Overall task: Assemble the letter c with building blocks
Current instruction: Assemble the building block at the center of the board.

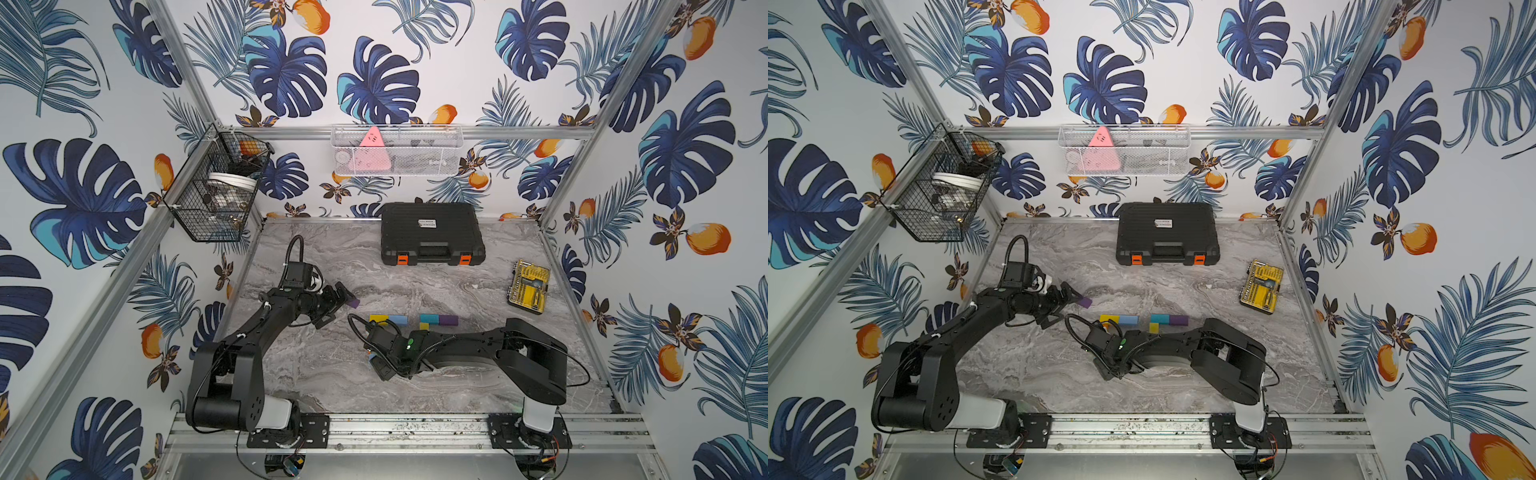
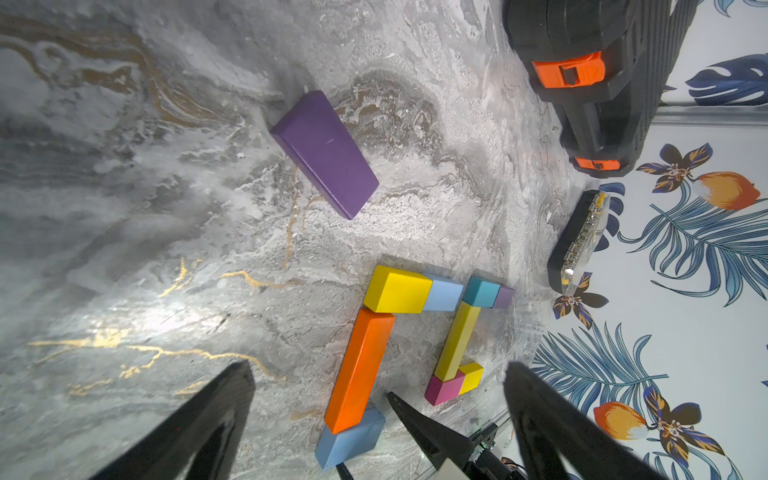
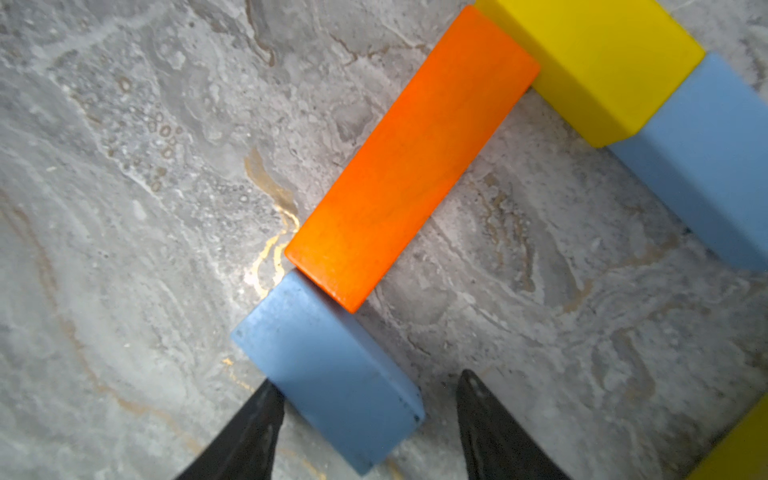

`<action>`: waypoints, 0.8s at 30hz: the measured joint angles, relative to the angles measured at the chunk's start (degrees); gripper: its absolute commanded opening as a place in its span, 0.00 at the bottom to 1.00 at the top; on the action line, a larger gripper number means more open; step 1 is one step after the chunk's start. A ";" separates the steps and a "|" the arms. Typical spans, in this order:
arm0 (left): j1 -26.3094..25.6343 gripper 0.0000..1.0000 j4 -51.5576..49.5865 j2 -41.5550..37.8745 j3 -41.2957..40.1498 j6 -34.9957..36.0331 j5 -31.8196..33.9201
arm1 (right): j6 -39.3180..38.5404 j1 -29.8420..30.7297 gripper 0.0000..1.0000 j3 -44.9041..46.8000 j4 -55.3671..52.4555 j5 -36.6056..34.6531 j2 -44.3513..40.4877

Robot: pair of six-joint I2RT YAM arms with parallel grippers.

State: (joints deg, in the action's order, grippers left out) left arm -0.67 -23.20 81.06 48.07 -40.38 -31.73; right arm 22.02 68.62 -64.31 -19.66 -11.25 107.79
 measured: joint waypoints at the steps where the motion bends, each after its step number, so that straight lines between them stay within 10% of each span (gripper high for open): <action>1: 0.00 0.99 0.04 0.00 0.00 0.00 0.00 | 0.00 0.00 0.67 -0.02 0.04 0.00 0.02; 14: 0.00 0.99 0.07 0.22 0.00 -0.02 -0.02 | -0.44 0.02 0.69 2.93 0.68 0.98 -2.36; 24: 0.00 0.99 0.07 0.22 0.00 -0.02 -0.02 | -0.33 0.00 0.50 4.76 1.05 1.14 -3.76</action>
State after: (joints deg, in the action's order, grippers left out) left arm -0.67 -23.14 81.28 48.07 -40.40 -31.75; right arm 21.69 68.62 -59.55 -18.61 -10.11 104.03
